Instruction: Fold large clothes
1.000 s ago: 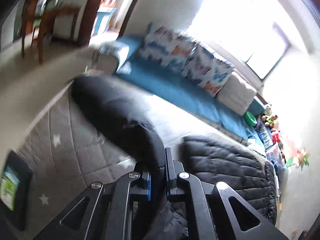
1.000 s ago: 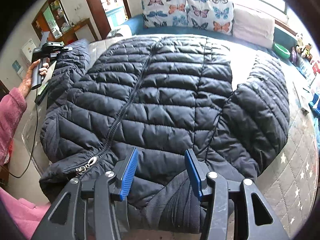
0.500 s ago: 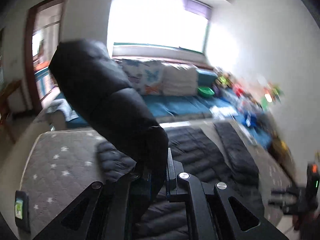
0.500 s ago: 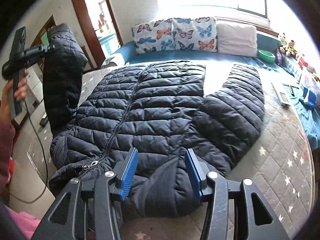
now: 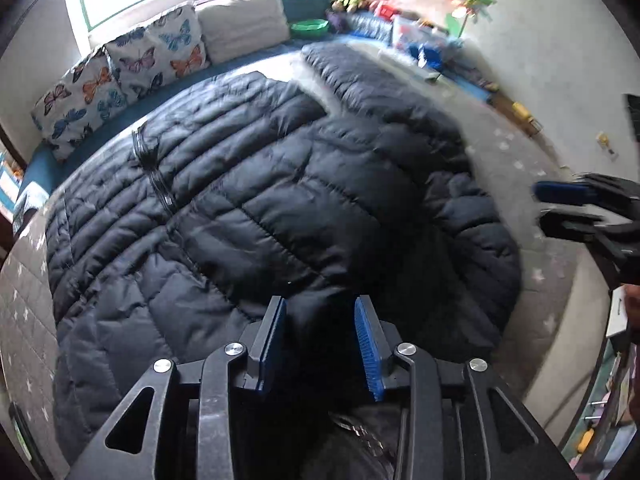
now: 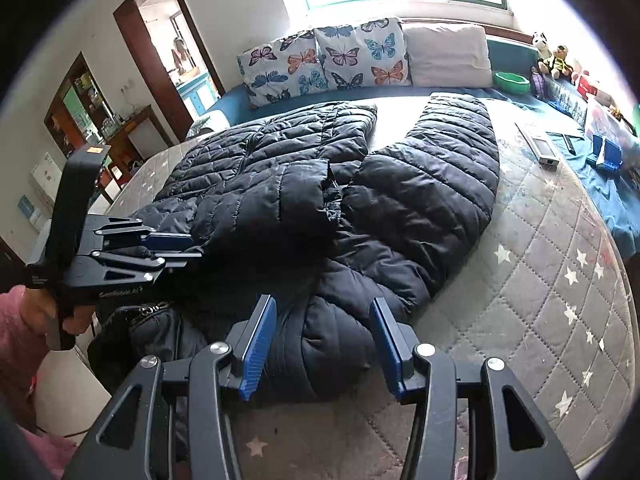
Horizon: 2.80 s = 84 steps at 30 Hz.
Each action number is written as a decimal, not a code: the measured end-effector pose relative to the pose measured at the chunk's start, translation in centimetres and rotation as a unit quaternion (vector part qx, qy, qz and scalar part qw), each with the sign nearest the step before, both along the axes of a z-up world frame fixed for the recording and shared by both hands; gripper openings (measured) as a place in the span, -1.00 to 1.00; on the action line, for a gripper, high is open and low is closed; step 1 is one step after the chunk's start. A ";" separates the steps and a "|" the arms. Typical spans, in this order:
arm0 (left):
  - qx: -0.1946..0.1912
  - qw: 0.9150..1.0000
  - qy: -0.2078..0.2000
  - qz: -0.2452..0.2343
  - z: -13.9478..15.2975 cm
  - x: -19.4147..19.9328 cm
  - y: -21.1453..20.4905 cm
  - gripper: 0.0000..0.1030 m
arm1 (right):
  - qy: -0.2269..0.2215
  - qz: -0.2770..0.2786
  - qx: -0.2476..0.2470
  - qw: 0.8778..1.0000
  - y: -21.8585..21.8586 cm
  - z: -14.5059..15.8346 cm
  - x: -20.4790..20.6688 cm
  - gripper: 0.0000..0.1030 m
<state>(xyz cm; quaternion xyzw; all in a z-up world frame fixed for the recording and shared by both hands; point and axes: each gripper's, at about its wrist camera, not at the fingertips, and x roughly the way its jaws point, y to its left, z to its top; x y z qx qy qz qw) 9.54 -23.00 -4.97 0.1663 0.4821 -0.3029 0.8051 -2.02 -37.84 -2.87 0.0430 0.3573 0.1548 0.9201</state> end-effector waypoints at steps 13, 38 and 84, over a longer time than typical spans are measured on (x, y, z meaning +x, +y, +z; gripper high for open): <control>-0.010 0.988 -0.051 0.145 9.2 1.6 19.0 0.32 | 0.022 0.040 0.009 0.999 3.7 1.2 8.2 0.20; -0.050 0.977 0.041 0.201 0.4 1.1 29.3 0.75 | 0.115 0.010 0.009 0.993 3.8 -3.4 8.9 -0.66; -0.025 0.995 -0.006 -0.099 -5.3 -7.5 9.5 -0.20 | 0.052 -0.091 -0.024 0.994 -5.8 1.4 9.9 0.21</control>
